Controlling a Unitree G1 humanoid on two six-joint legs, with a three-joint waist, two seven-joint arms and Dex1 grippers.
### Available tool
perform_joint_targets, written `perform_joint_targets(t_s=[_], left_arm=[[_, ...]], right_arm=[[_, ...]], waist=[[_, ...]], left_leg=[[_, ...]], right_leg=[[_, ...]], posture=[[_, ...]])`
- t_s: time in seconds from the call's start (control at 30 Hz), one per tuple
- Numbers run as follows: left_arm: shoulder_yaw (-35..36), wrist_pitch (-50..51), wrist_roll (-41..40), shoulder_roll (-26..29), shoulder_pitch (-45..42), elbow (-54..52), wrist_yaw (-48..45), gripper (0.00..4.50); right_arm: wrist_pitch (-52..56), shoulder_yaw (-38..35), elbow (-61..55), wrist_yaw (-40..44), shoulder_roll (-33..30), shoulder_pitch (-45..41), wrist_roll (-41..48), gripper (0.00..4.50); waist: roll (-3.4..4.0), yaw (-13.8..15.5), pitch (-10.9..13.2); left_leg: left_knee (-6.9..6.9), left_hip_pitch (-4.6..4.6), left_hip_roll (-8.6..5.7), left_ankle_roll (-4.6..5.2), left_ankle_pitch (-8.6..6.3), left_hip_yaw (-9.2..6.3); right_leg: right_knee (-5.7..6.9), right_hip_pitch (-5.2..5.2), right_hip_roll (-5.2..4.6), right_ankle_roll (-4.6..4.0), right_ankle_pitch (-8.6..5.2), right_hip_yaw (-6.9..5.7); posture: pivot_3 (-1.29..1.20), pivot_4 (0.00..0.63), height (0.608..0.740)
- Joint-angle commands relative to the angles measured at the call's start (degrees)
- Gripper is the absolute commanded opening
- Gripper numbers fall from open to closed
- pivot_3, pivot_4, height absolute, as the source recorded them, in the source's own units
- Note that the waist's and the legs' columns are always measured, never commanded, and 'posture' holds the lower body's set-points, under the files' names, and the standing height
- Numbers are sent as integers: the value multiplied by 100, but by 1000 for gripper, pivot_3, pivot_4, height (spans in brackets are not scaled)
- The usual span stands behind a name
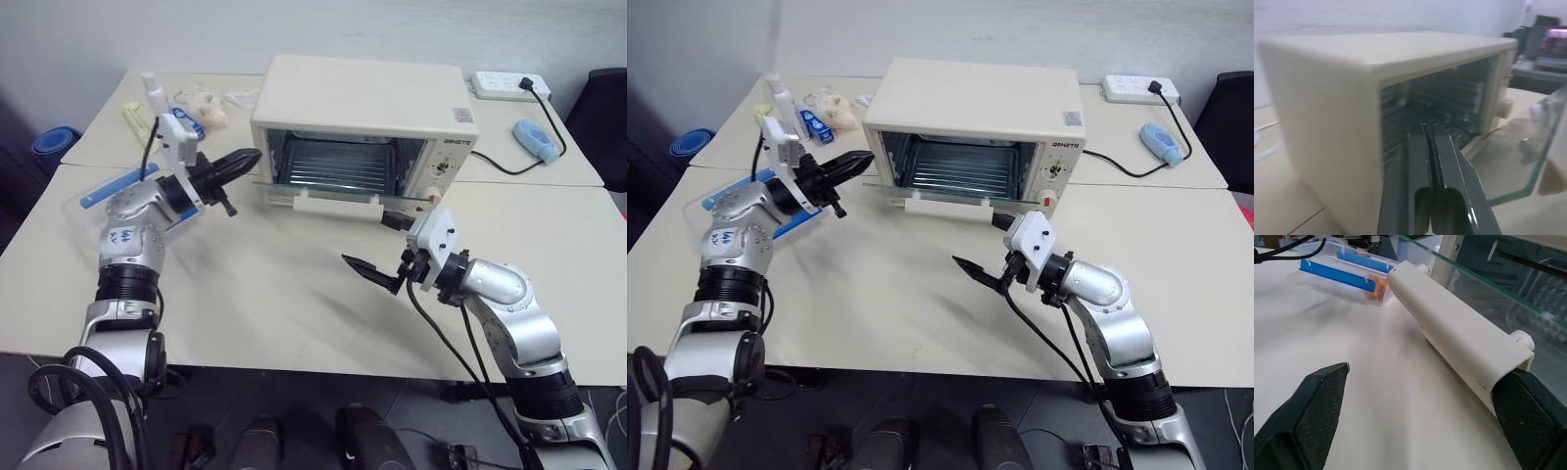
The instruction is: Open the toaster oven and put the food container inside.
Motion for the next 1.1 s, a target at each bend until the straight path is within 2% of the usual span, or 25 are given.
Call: perform_joint_targets(t_s=[0.03,0.23,0.4,0.53,0.7,0.8,0.87,1.0,1.1], left_arm=[[-16,11,12,-13,-65,-20,-293,27],[-365,258,199,27,389,-505,-621,27],[-598,266,576,93,959,-968,-377,27],[-679,215,774,-40,1447,-1182,-64,27],[-706,220,927,-108,1855,-1508,311,27],[-468,733,525,-177,2152,-2047,489,557],[-304,1005,203,-166,2460,-2603,481,1155],[1000,1668,-865,43,3740,-4218,1038,2333],[2173,2105,-1456,283,4794,-4998,1490,3239]], right_arm=[[-414,-143,-306,-22,-140,378,-161,4500],[-817,-901,-742,-328,-245,1789,-124,4500],[-1140,-1842,-864,-416,-384,2698,59,4500],[-1434,-2328,-762,-334,-540,2661,155,4500],[-1156,-2198,-634,213,-689,2295,847,4500],[-860,-1999,-629,471,-633,2046,1289,4500],[-884,-1813,-598,578,-581,1878,1280,4500],[-974,-1197,-621,872,-390,1407,1297,4500],[-1114,-865,-600,1088,-283,1206,1274,4500]], waist=[[0,5,0],[-2,26,-1],[-2,17,-1],[-1,-5,-1],[-4,22,0],[-4,14,0],[-4,-3,0],[-4,-70,0],[-4,-108,0]], left_leg=[[1,0,0,0,0,0],[7,-1,-4,2,-1,-3],[10,9,-2,25,-11,-5],[7,32,0,27,-12,5],[0,66,5,27,-12,2],[-1,66,4,28,-12,4],[-3,67,6,29,-13,4],[-10,66,13,28,-13,4],[-22,72,22,26,-14,2]], right_leg=[[2,0,0,0,0,2],[8,2,-2,0,0,10],[8,15,0,2,1,12],[13,29,8,2,1,23],[15,60,14,1,1,24],[13,62,10,1,1,26],[13,60,11,1,1,27],[13,54,13,1,0,28],[13,52,17,-6,-3,27]], posture=[[0,150,740],[0,150,740],[0,150,740],[0,150,740],[0,150,740],[0,150,740],[0,150,740],[0,150,740],[0,150,740]])
